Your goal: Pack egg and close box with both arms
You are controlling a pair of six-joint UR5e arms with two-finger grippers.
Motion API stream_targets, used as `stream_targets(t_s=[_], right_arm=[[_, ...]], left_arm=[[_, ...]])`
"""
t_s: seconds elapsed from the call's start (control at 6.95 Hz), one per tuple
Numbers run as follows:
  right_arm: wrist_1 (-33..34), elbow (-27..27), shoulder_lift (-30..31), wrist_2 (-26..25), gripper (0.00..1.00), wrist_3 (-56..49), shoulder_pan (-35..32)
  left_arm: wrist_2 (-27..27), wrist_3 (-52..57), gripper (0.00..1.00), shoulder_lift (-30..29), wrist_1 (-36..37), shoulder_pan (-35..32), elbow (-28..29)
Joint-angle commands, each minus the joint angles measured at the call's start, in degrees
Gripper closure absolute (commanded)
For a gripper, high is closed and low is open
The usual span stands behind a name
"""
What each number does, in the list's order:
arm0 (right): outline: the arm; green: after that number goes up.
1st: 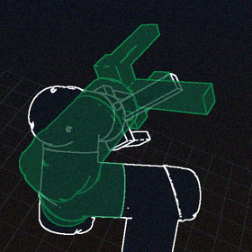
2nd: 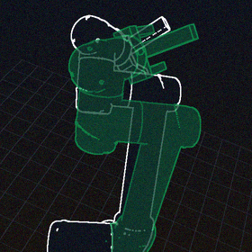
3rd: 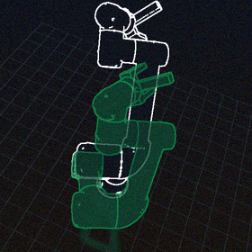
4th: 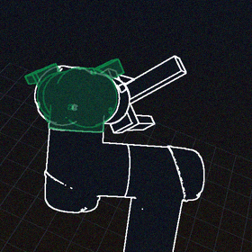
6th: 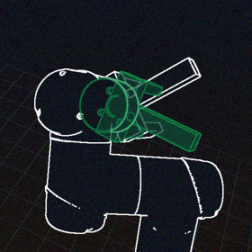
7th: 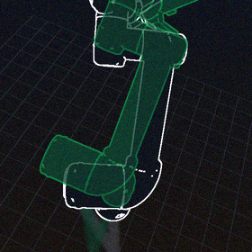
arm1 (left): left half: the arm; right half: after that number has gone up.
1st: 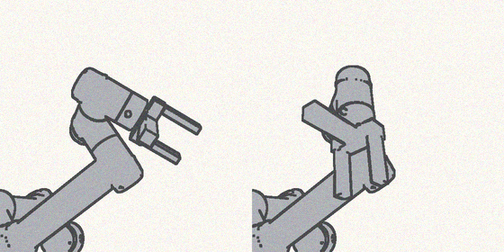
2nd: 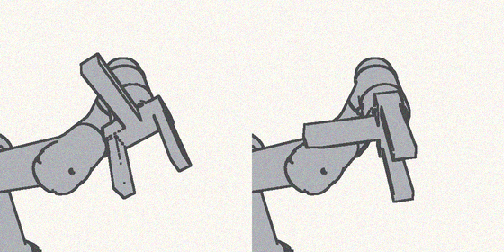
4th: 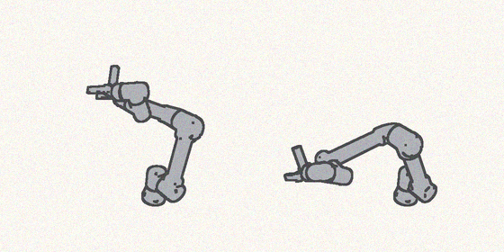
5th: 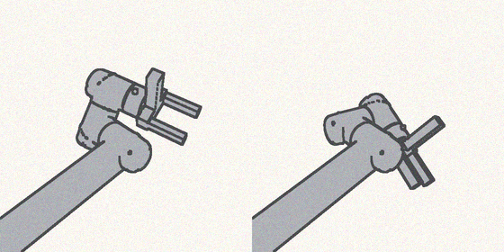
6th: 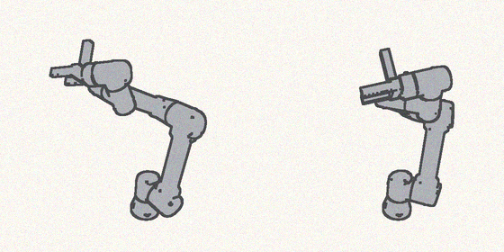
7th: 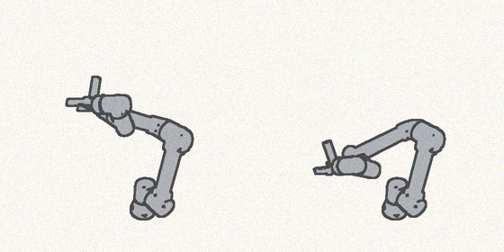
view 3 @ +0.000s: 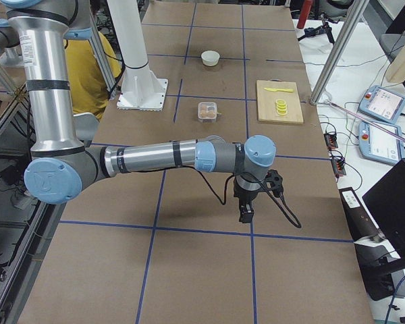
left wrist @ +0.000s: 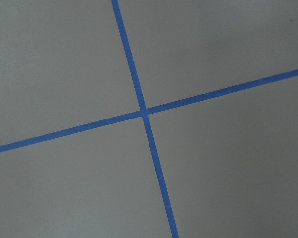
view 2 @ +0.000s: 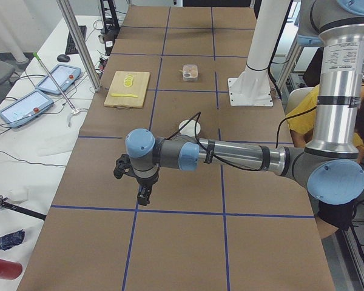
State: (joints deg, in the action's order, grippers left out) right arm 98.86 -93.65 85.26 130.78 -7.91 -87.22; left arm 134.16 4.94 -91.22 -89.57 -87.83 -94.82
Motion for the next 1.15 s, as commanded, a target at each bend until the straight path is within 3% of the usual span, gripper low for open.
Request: stream_targets(t_s=[0.0,1.01], right_arm=[[-1.57,2.49,-0.01,0.62,0.00,0.17,0.03],[-1.65,3.12,-0.10,0.70,0.00,0.26,2.23]], left_arm=[[-0.22,-1.34,0.00,-0.10,-0.07,0.03,0.25],[-0.48,0.77,0.00,-0.37,2.30,-2.41,0.07]])
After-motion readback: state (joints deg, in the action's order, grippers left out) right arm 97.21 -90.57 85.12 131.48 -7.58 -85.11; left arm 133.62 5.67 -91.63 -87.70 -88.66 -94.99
